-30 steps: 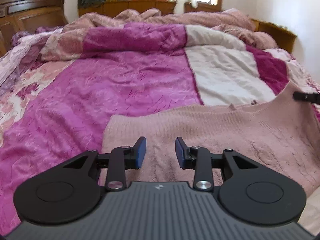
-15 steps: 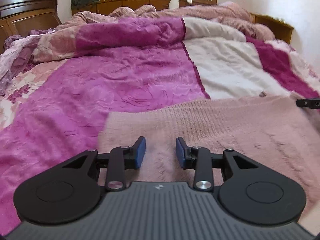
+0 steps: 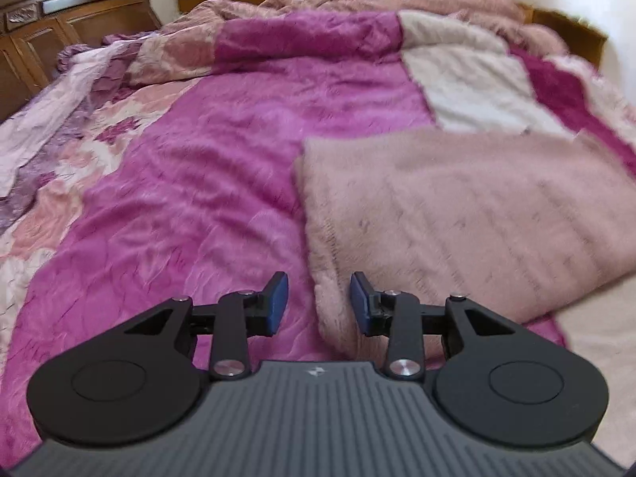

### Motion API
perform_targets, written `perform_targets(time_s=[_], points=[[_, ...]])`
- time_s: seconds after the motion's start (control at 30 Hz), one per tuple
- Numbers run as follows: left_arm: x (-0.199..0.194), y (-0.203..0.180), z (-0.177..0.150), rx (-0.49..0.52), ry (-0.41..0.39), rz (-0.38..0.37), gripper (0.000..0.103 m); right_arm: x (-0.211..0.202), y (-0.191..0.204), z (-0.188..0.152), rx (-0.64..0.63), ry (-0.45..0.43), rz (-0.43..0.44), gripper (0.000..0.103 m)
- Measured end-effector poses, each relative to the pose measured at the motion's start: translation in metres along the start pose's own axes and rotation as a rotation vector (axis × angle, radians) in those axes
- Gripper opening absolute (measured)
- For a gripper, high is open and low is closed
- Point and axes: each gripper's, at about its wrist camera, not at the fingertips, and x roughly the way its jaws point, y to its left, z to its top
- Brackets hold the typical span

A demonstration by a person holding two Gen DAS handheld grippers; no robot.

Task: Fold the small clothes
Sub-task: 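Pinch and tuck the cardigan edge with the right gripper, then grasp the folded cardigan corner with the right gripper to straighten it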

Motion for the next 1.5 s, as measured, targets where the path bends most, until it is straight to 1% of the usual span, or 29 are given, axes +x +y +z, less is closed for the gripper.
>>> perform_targets(time_s=[0.07, 0.1, 0.27, 0.37, 0.4, 0.43, 0.47, 0.53, 0.63, 0.73, 0.83, 0.93, 0.97, 1.1, 1.17, 1.2, 1.33, 1.43, 1.5], points=[[0.004, -0.001, -0.005, -0.004, 0.012, 0.04, 0.042, 0.008, -0.002, -0.009, 0.004, 0.026, -0.015, 0.05], [0.006, 0.0, -0.005, -0.01, 0.014, 0.044, 0.042, 0.009, -0.004, -0.013, 0.005, 0.015, -0.013, 0.05], [-0.005, 0.003, -0.006, -0.07, 0.01, 0.039, 0.043, 0.005, -0.004, -0.014, 0.03, 0.0, -0.024, 0.05], [-0.017, 0.003, -0.005, -0.1, 0.011, 0.027, 0.043, -0.001, -0.007, -0.015, 0.07, -0.011, -0.008, 0.05], [-0.02, 0.001, -0.004, -0.104, 0.01, 0.024, 0.045, -0.004, -0.009, -0.015, 0.089, -0.016, 0.002, 0.051], [-0.026, -0.001, -0.004, -0.107, 0.008, 0.02, 0.047, -0.006, -0.011, -0.014, 0.111, -0.025, 0.012, 0.053], [-0.031, -0.003, -0.003, -0.11, 0.005, 0.019, 0.051, -0.009, -0.014, -0.013, 0.134, -0.038, 0.02, 0.06], [-0.041, -0.008, -0.003, -0.114, 0.002, 0.023, 0.053, -0.015, -0.019, -0.012, 0.168, -0.069, 0.024, 0.07], [-0.054, -0.015, 0.0, -0.125, -0.008, 0.016, 0.054, -0.018, -0.026, -0.008, 0.192, -0.093, 0.02, 0.07], [-0.065, -0.022, 0.003, -0.147, -0.02, -0.007, 0.057, -0.013, -0.037, -0.005, 0.235, -0.081, 0.011, 0.07], [-0.068, -0.032, 0.006, -0.147, -0.017, -0.025, 0.059, -0.001, -0.05, -0.006, 0.291, -0.041, 0.022, 0.07], [-0.064, -0.043, 0.008, -0.127, -0.007, -0.022, 0.06, 0.018, -0.062, -0.012, 0.369, 0.036, 0.073, 0.071], [-0.062, -0.045, 0.008, -0.125, -0.001, -0.023, 0.06, 0.022, -0.063, -0.015, 0.388, 0.047, 0.095, 0.072], [-0.053, -0.051, 0.006, -0.129, 0.033, -0.018, 0.06, 0.027, -0.066, -0.02, 0.464, 0.022, 0.146, 0.072], [-0.047, -0.05, 0.005, -0.137, 0.055, -0.017, 0.06, 0.03, -0.066, -0.021, 0.51, 0.024, 0.199, 0.072], [-0.044, -0.051, 0.005, -0.145, 0.067, -0.015, 0.06, 0.031, -0.065, -0.021, 0.521, 0.025, 0.209, 0.072], [-0.039, -0.047, 0.002, -0.166, 0.083, -0.003, 0.06, 0.033, -0.061, -0.021, 0.511, 0.019, 0.204, 0.072], [-0.038, -0.048, 0.002, -0.164, 0.091, 0.003, 0.06, 0.032, -0.063, -0.023, 0.524, 0.01, 0.209, 0.071], [-0.036, -0.049, 0.002, -0.154, 0.098, 0.012, 0.061, 0.031, -0.064, -0.024, 0.533, 0.007, 0.206, 0.068]])
